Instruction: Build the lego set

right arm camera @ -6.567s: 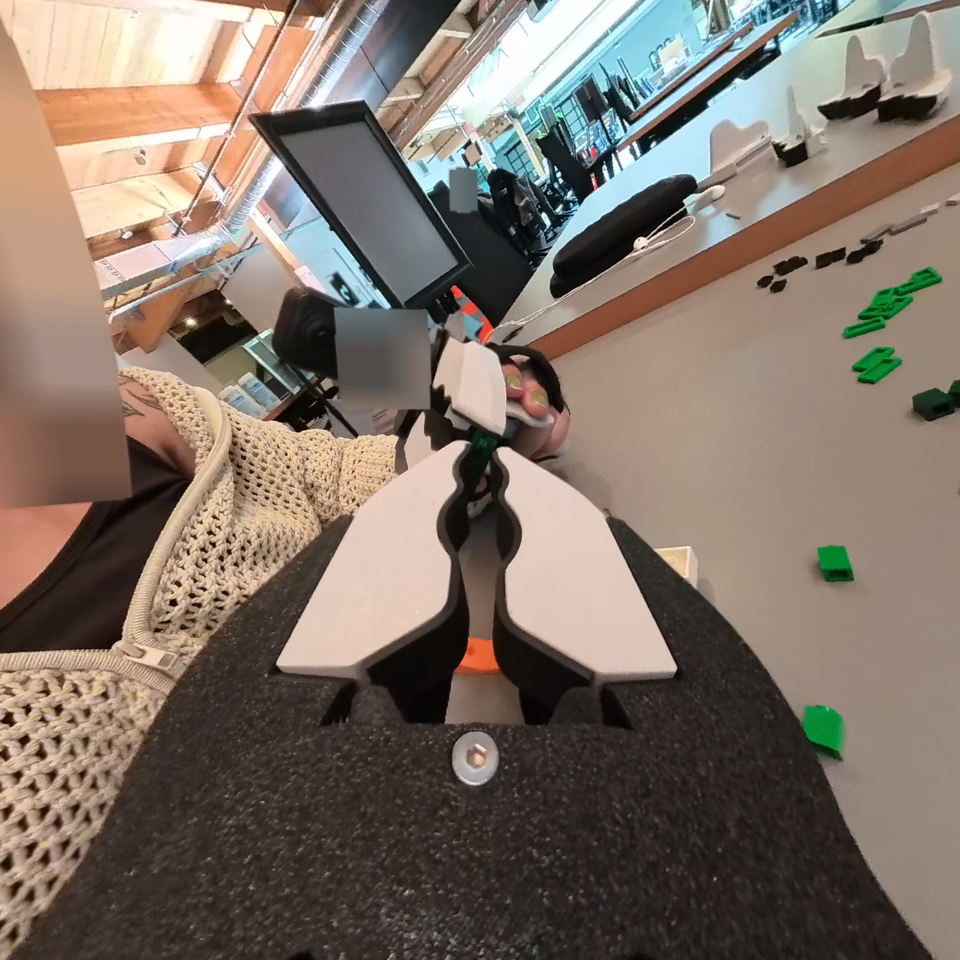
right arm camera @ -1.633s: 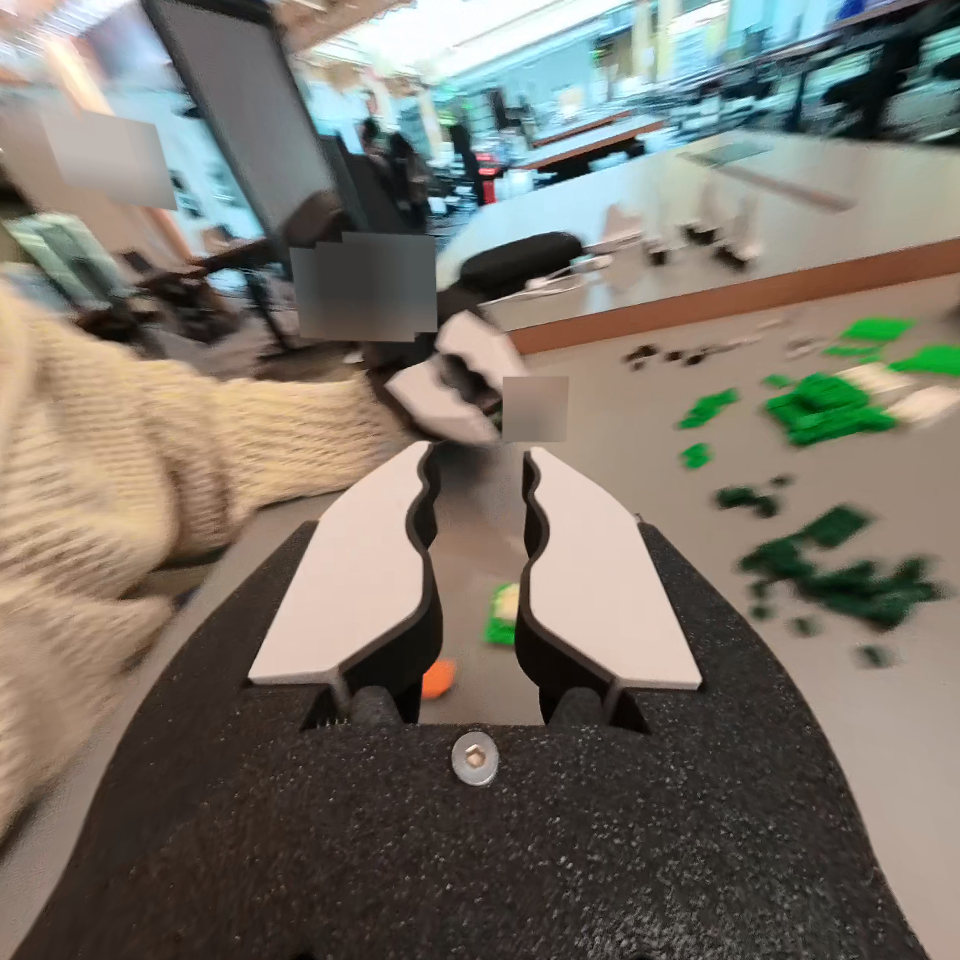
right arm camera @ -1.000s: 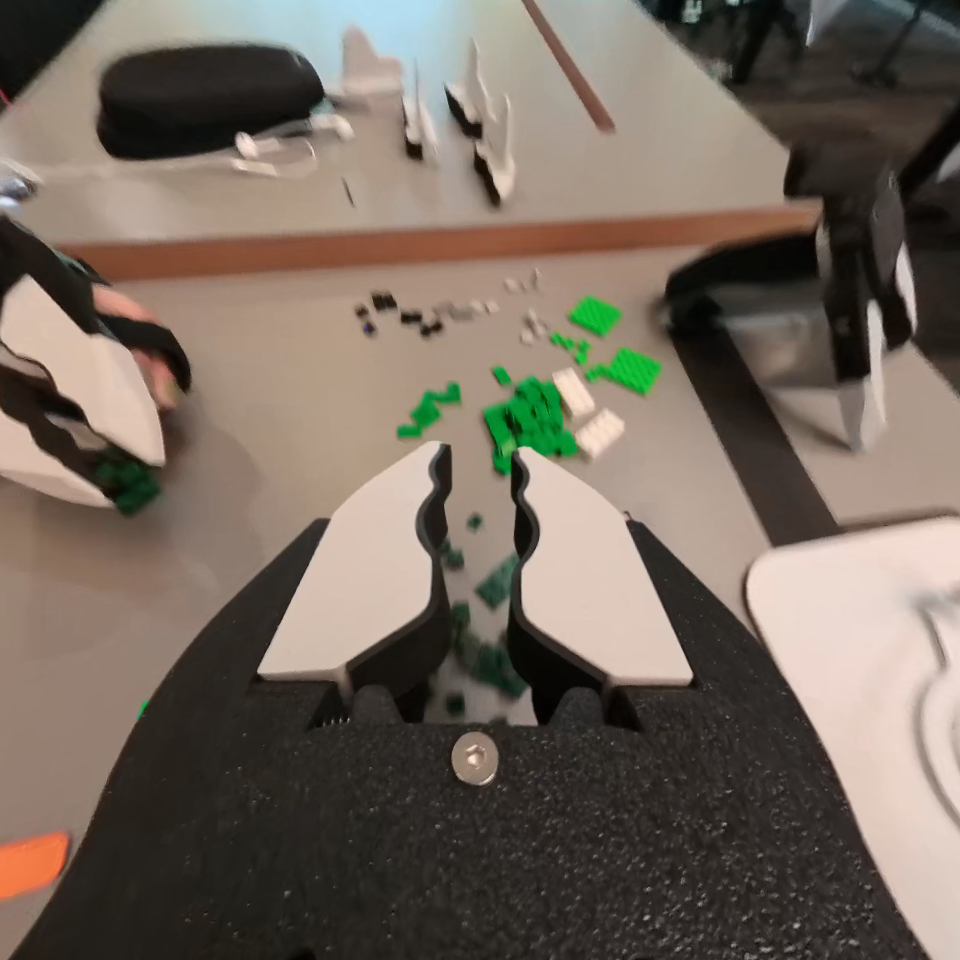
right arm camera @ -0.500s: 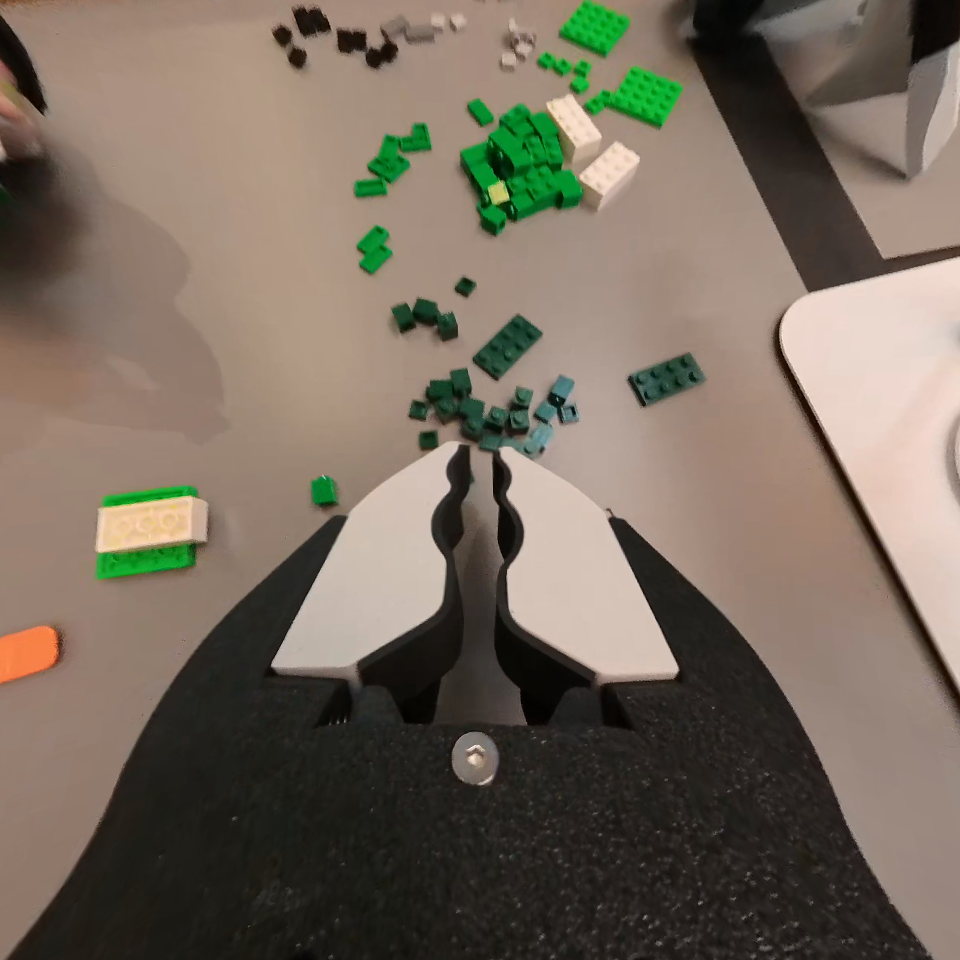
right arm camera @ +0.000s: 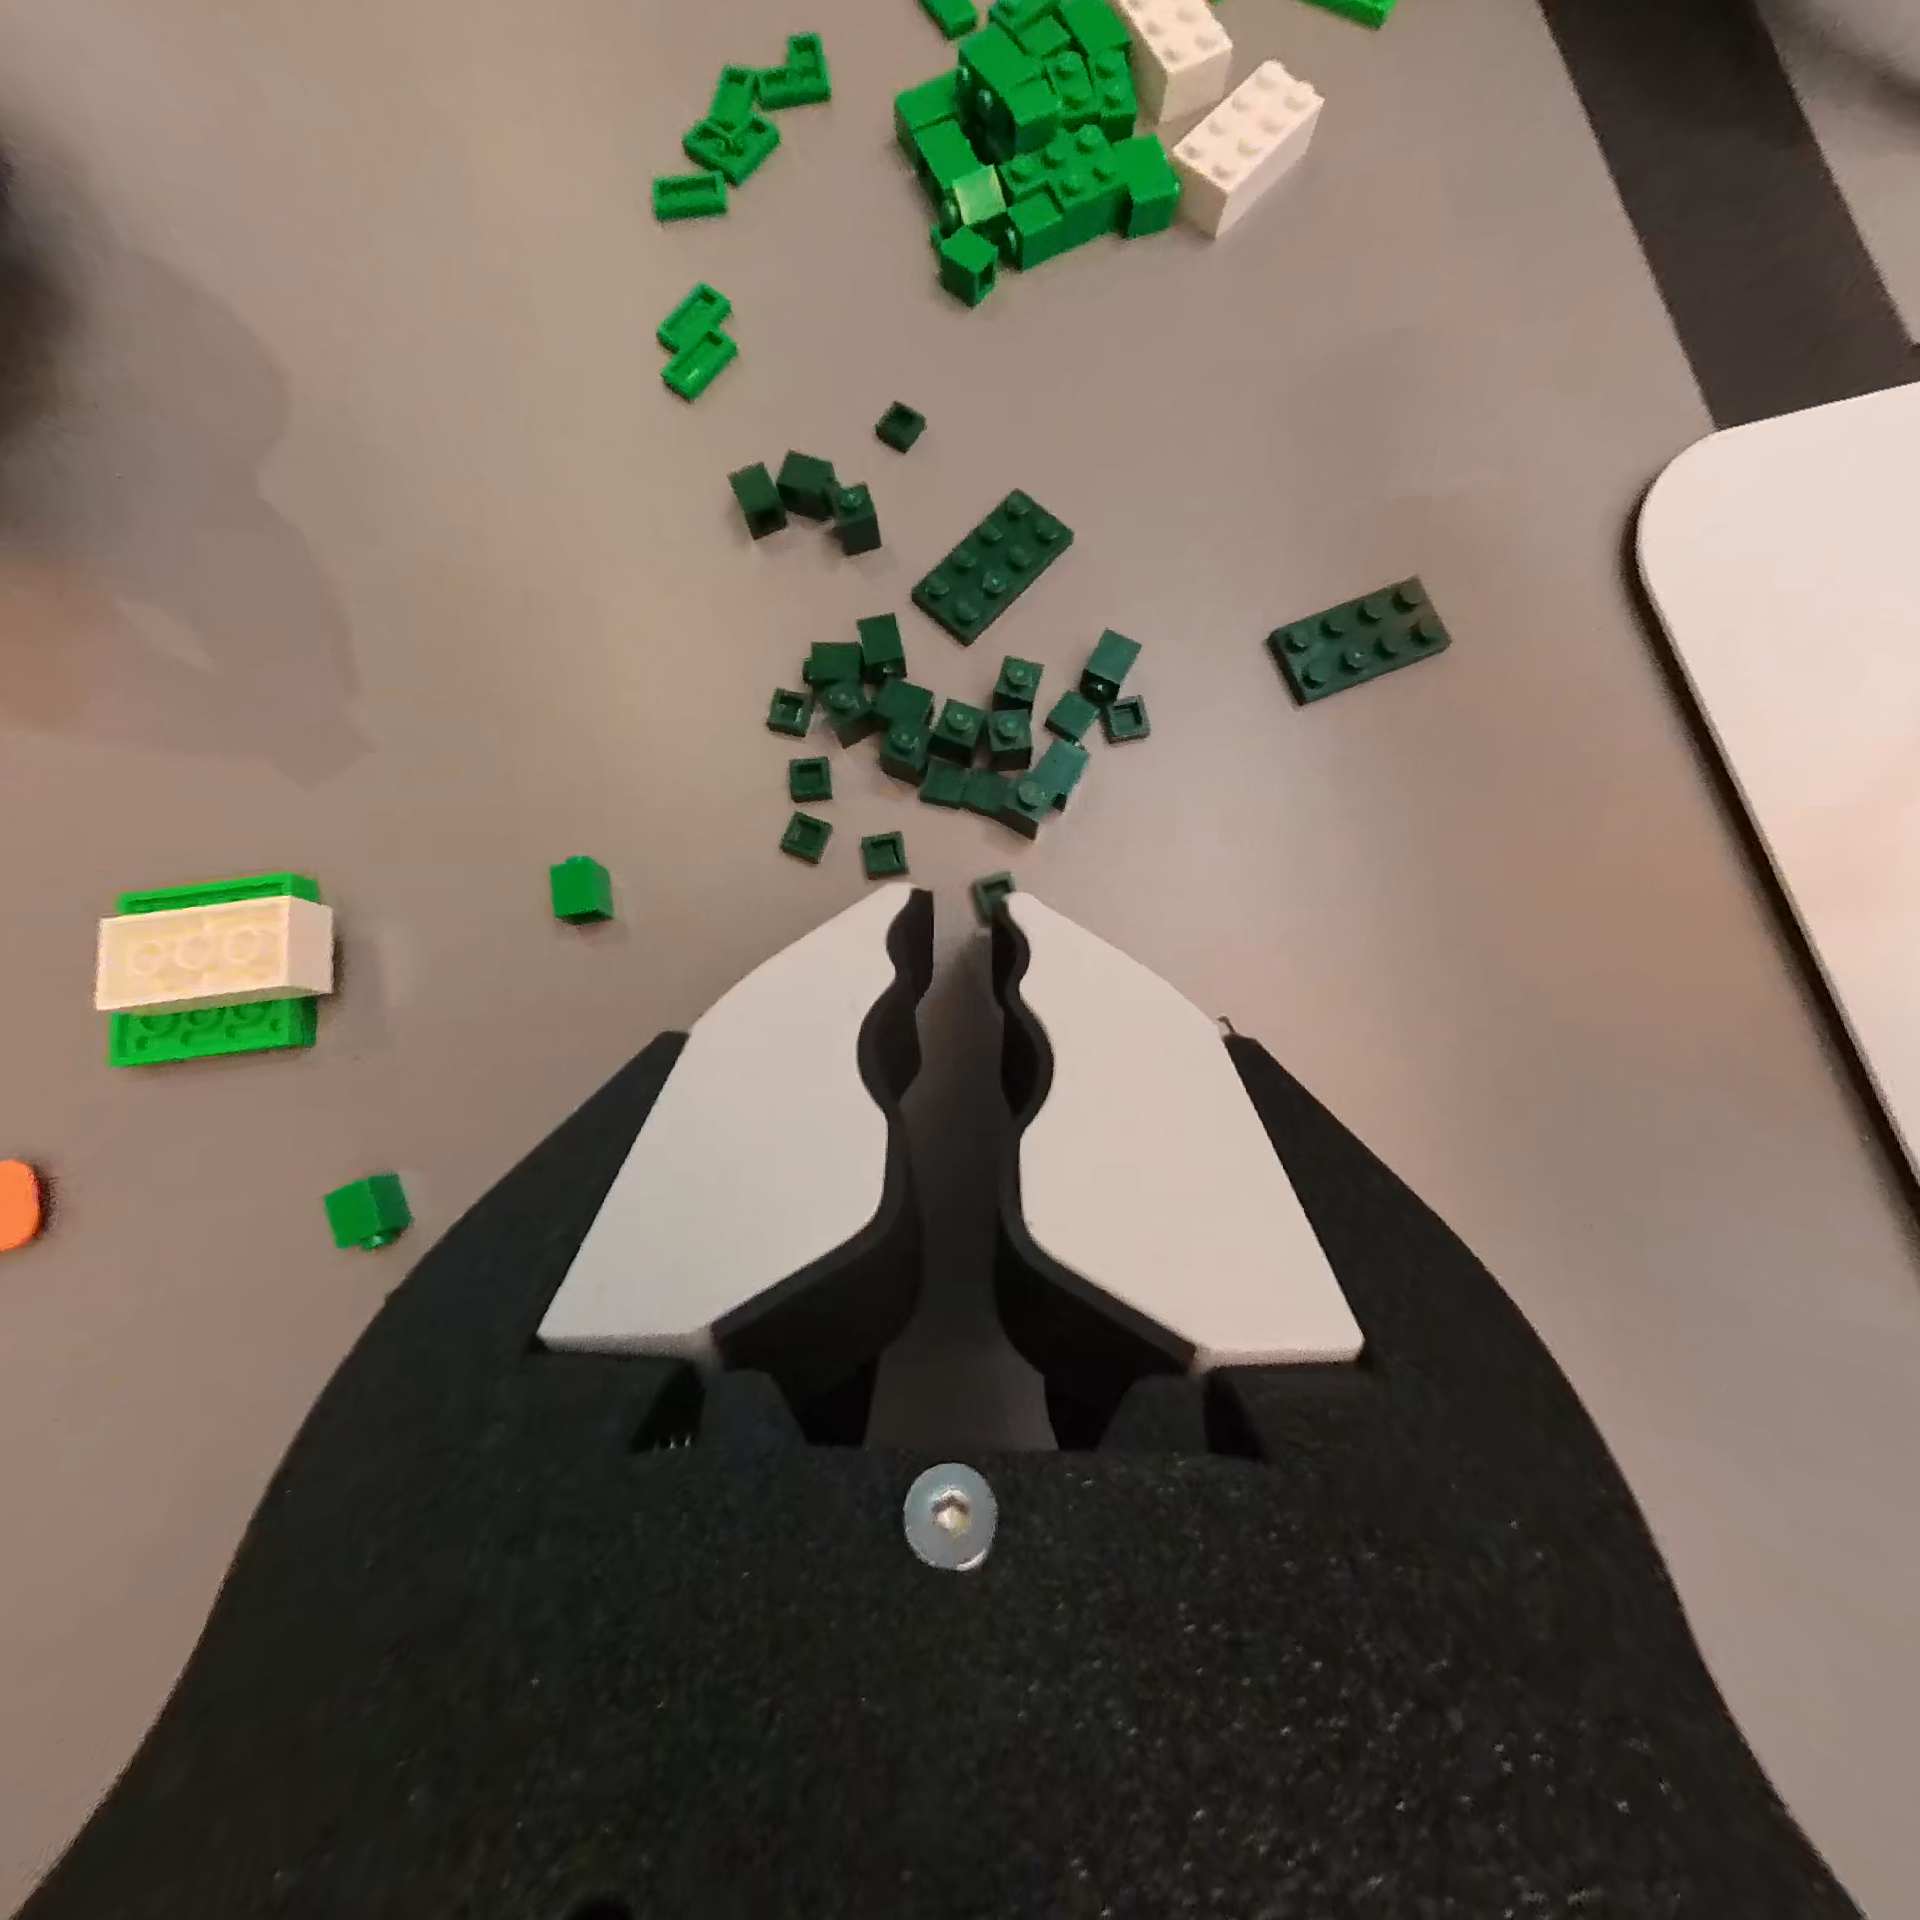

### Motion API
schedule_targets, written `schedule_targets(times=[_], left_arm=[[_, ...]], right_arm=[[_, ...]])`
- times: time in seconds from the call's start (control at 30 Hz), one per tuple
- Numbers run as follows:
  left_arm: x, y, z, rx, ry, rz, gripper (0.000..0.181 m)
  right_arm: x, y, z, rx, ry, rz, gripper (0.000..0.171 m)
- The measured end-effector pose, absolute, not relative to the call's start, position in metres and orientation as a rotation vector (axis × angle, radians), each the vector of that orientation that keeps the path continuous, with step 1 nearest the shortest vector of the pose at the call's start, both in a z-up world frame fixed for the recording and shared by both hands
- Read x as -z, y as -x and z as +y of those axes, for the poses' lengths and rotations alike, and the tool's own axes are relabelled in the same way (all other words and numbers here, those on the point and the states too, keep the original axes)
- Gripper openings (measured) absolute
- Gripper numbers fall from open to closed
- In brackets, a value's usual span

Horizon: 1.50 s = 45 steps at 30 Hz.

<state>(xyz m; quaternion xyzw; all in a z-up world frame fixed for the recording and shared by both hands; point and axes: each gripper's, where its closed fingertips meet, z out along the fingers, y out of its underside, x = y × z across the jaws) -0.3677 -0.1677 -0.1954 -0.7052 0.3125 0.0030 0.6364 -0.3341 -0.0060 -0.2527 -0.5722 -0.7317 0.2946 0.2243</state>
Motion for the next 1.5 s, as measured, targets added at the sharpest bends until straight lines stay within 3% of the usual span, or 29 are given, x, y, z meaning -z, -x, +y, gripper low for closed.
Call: schedule_targets(times=[0.43,0.73,1.5], left_arm=[[0.199,0.367,-0.167,-0.032,1.627,0.738,0.017],[0.201,0.366,-0.166,-0.036,1.632,0.744,0.017],[0.206,0.361,-0.166,-0.063,1.649,0.796,0.017]], right_arm=[[0.238,0.367,-0.021,-0.798,1.437,-2.12,0.005],[0.233,0.387,0.027,-0.575,1.624,-1.948,0.0],[0.241,0.307,-0.02,-0.697,1.588,-2.05,0.005]])
